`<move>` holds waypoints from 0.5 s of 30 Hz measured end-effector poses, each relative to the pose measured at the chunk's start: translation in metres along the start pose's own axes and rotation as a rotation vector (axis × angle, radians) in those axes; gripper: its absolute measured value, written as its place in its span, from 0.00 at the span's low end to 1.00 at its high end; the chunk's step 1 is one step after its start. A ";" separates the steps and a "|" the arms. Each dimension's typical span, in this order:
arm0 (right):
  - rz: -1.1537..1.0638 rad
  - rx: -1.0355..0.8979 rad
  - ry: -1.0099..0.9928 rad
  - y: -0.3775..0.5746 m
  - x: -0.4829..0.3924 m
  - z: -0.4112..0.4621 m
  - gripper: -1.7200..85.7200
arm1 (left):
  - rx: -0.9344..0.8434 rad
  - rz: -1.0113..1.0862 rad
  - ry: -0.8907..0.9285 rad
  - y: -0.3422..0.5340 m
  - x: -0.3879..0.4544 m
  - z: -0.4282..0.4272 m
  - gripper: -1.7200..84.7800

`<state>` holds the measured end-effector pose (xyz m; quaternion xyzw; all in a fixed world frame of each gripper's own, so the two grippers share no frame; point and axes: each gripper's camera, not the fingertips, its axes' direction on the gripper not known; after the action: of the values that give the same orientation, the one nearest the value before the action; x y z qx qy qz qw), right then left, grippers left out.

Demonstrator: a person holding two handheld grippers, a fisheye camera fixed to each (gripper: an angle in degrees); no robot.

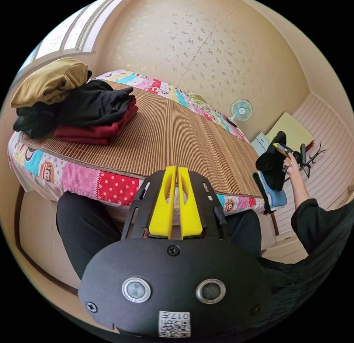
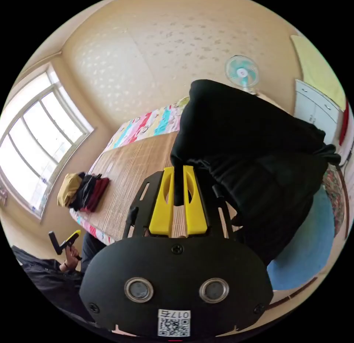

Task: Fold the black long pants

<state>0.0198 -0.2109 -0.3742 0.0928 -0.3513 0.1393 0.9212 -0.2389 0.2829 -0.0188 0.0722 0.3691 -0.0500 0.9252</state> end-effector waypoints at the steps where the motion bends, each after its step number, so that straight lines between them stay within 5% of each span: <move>1: -0.044 -0.061 -0.099 0.017 -0.019 0.038 0.06 | -0.006 0.000 -0.006 0.003 -0.001 -0.001 0.01; 8: -0.129 -0.439 -0.280 0.192 -0.123 0.210 0.05 | -0.035 -0.040 -0.013 0.008 -0.016 -0.006 0.01; 15: -0.204 -0.466 -0.618 0.311 -0.187 0.167 0.05 | -0.086 0.018 0.082 -0.012 -0.004 0.021 0.04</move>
<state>-0.3177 0.0018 -0.3546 -0.0464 -0.6231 -0.0709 0.7775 -0.2292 0.2673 -0.0026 0.0378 0.4080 -0.0229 0.9119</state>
